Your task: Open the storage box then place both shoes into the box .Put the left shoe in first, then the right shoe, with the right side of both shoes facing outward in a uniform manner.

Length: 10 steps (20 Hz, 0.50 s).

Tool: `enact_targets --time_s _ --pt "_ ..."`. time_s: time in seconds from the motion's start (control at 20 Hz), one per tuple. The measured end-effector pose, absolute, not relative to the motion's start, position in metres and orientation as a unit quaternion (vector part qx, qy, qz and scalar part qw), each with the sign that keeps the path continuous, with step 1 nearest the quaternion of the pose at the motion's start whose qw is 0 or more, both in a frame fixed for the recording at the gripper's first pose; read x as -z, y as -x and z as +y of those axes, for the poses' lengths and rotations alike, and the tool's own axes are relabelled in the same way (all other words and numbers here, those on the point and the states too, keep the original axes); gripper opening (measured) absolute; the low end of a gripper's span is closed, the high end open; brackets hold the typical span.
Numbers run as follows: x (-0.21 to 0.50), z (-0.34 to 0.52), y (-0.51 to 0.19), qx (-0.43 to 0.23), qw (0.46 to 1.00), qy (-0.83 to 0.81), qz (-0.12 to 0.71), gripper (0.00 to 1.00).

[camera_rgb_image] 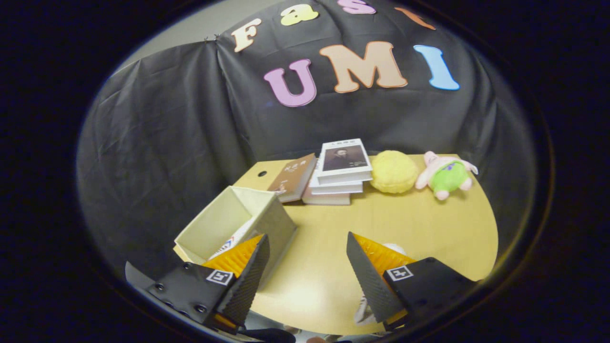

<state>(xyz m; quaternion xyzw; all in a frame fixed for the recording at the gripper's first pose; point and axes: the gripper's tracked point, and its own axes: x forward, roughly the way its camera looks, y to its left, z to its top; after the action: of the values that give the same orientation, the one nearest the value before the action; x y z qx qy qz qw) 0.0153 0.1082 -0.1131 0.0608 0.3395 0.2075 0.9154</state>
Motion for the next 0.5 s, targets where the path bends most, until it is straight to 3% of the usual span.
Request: enact_targets --time_s 0.5 --pt "0.206 0.001 -0.005 -0.155 0.898 -0.022 0.411 1.00"
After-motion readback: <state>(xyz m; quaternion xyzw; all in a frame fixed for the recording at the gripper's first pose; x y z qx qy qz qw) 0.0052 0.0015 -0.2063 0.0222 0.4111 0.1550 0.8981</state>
